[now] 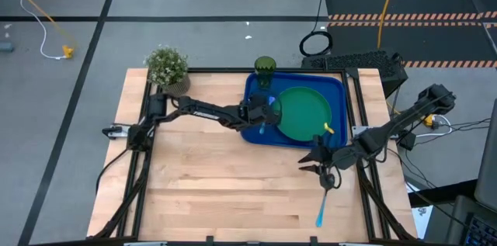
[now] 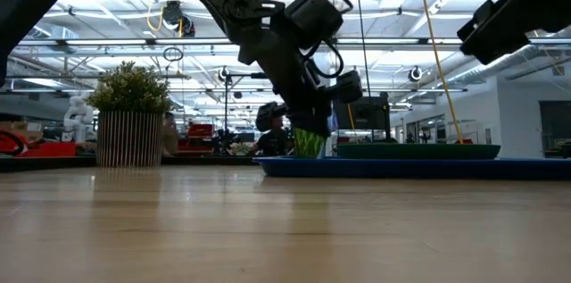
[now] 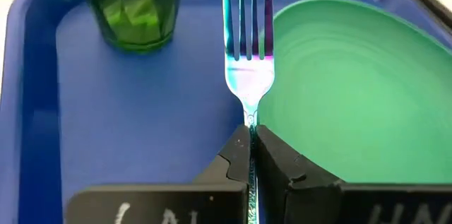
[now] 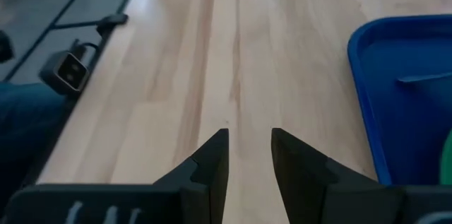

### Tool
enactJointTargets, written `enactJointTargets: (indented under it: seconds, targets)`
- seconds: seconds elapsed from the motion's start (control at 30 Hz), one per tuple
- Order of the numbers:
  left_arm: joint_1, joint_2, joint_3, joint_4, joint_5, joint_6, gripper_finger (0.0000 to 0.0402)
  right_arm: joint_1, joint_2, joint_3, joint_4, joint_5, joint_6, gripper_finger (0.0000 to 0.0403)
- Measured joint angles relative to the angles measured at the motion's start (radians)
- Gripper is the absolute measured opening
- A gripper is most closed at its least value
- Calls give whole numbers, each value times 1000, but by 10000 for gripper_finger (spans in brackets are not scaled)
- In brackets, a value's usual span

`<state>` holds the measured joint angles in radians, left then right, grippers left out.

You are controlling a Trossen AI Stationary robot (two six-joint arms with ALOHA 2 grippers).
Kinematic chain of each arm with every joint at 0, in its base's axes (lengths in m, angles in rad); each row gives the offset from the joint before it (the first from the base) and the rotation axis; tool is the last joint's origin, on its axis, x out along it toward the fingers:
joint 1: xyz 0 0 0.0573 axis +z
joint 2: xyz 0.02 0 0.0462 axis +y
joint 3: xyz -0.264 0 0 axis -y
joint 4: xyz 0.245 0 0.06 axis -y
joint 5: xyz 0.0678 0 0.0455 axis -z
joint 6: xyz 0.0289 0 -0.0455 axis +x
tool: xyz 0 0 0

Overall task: Pick and place plate/cup/fork/spoon on tray
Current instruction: Put the blue fork on the blue serving tray to the left of the green plate

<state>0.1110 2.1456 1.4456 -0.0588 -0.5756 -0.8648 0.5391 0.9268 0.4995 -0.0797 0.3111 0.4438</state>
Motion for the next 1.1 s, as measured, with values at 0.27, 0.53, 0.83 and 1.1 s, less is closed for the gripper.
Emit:
enactJointTargets:
  seconds: [0.27, 0.53, 0.83, 1.1]
  targets:
    - [30, 0, 0, -55, 10, -82, 8, 21, -43, 0, 0, 1, 0, 98]
    - [31, 0, 0, -63, 11, -96, 8, 21, -50, 0, 0, 2, -12, 98]
    - [49, 26, 2, -73, 35, -114, 8, 21, -51, 0, 16, 2, -17, 98]
    - [52, 38, 1, -49, 34, -113, 8, 21, -52, 0, 54, -1, -41, 98]
